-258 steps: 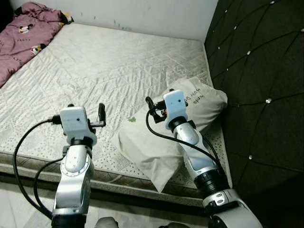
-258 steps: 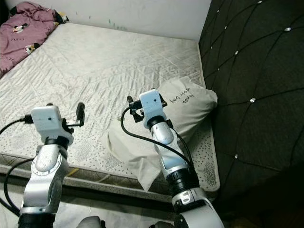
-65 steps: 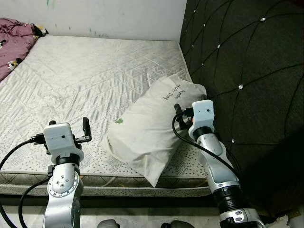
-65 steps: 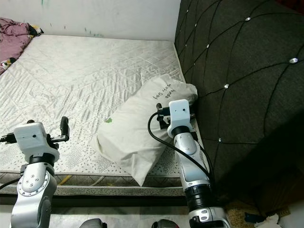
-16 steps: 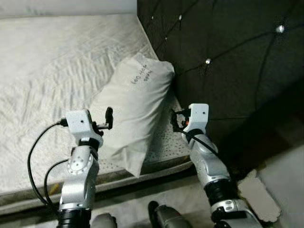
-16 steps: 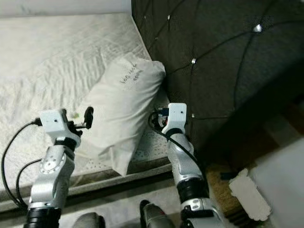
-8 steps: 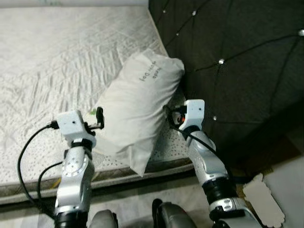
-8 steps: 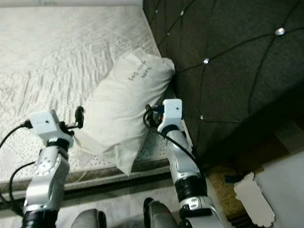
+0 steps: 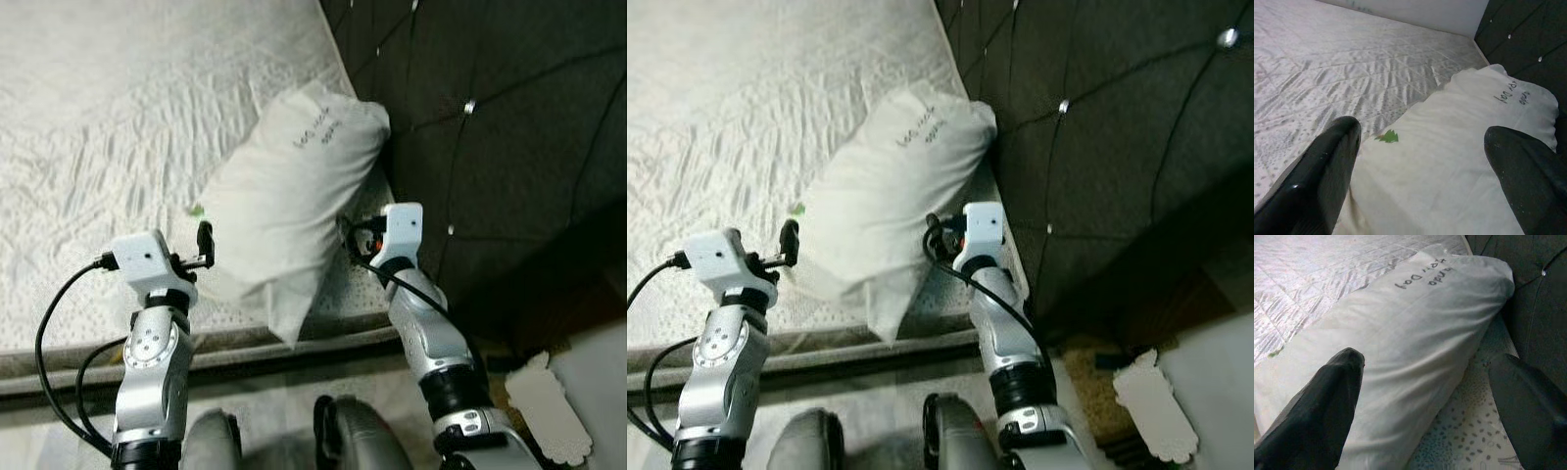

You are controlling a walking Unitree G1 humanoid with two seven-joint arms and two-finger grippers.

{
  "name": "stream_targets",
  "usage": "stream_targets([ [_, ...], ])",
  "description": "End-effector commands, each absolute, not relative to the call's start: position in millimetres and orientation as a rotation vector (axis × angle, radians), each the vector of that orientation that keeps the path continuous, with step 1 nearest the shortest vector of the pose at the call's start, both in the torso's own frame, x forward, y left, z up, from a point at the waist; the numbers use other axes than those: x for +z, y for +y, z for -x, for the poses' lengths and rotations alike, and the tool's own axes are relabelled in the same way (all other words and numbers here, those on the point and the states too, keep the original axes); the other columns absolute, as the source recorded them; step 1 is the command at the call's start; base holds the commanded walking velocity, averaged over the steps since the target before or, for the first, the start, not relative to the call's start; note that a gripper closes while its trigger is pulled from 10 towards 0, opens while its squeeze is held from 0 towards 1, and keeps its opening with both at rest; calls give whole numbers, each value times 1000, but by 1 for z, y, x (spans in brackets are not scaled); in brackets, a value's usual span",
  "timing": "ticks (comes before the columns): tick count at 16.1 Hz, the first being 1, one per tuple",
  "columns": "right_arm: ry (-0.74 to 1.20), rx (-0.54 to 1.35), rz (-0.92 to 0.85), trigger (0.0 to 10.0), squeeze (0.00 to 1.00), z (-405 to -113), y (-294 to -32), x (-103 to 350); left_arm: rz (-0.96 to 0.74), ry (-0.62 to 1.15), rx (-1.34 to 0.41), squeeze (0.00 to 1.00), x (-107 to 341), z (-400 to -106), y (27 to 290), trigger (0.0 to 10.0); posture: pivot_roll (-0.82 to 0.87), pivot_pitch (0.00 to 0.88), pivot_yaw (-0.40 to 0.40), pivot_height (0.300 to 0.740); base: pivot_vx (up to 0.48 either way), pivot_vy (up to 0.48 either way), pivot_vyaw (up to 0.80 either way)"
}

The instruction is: Clean up the room

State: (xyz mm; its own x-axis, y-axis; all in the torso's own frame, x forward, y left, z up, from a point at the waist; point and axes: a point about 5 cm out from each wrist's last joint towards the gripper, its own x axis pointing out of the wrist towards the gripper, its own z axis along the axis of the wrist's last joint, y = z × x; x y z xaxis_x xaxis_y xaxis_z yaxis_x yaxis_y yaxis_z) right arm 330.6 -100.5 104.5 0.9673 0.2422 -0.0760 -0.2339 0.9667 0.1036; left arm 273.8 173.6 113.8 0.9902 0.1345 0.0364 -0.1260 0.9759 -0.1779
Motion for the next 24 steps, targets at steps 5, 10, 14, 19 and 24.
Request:
stream_targets([
  [5,115,276,-72,10000,0,-330,-99,100,201,-51,200,0,111,-273,185,10000,66,218,-62,635,0,0,0],
  [10,104,318,-46,10000,0,-329,-94,102,245,-19,288,0,103,-266,200,10000,67,226,-68,635,0,0,0],
  [14,95,345,-35,10000,0,-330,-89,104,237,-29,286,0,106,-267,201,10000,78,240,-67,591,193,0,0],
  [19,92,352,-39,10000,0,-330,-88,105,237,-24,274,0,107,-268,198,10000,75,243,-62,591,303,0,0],
  [24,92,358,-37,10000,0,-331,-88,105,240,-22,259,0,107,-270,196,10000,73,245,-62,591,322,0,0],
])
